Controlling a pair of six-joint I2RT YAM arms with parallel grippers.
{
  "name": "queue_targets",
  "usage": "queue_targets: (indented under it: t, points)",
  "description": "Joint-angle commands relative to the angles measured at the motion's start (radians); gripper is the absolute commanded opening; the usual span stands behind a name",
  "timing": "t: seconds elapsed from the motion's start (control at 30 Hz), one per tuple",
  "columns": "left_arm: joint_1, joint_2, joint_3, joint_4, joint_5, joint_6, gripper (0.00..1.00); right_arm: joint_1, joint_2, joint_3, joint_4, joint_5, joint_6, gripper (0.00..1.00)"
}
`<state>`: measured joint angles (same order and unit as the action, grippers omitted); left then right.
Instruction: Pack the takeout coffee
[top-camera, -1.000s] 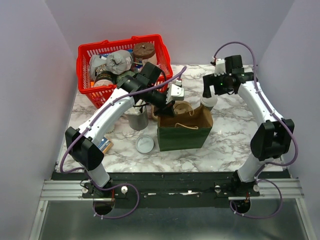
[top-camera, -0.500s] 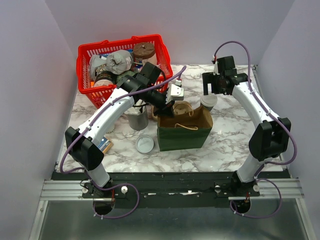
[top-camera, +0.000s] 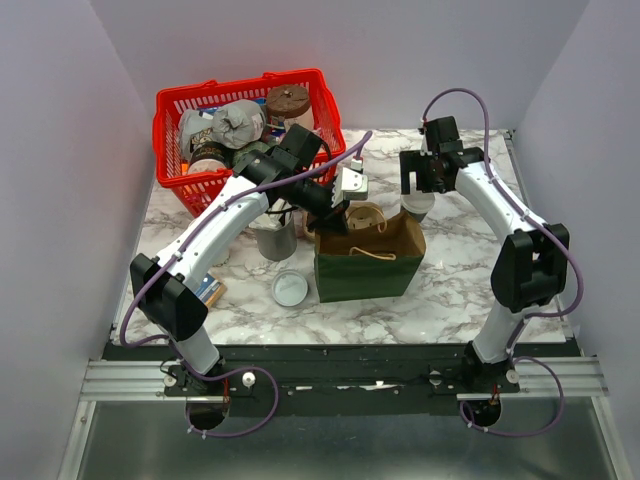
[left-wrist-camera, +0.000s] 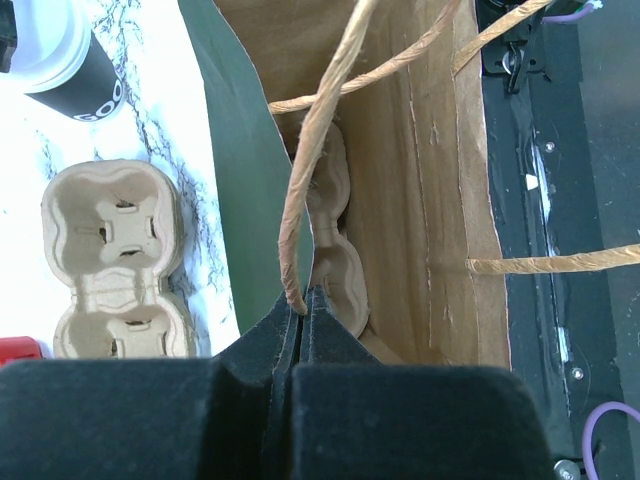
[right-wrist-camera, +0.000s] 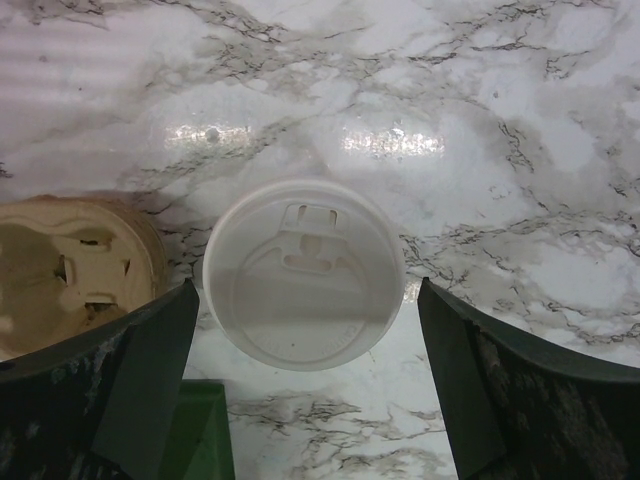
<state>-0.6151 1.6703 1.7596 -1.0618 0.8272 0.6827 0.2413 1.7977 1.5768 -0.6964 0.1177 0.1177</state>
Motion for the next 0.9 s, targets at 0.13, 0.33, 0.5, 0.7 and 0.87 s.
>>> queue_targets:
  t: [0.13,0.33,0.5,0.7,0.87]
  points:
    - [0.006,0.031,0.001,-0.044,-0.01,-0.015,0.0,0.004,0.029,0.015,0.0,0.016,0.039,0.98]
    - [0.006,0.037,0.008,-0.046,-0.01,-0.014,0.0,0.004,0.038,0.017,0.0,0.02,0.046,0.9]
    - [0.008,0.04,0.009,-0.044,-0.01,-0.012,0.0,0.004,0.045,0.02,-0.006,0.014,0.046,0.89]
    - [0.009,0.042,0.011,-0.044,-0.008,-0.014,0.0,0.006,0.054,0.012,-0.005,0.013,0.043,0.89]
    - [0.011,0.046,0.012,-0.044,-0.008,-0.014,0.0,0.006,0.055,0.009,-0.005,0.013,0.039,0.89]
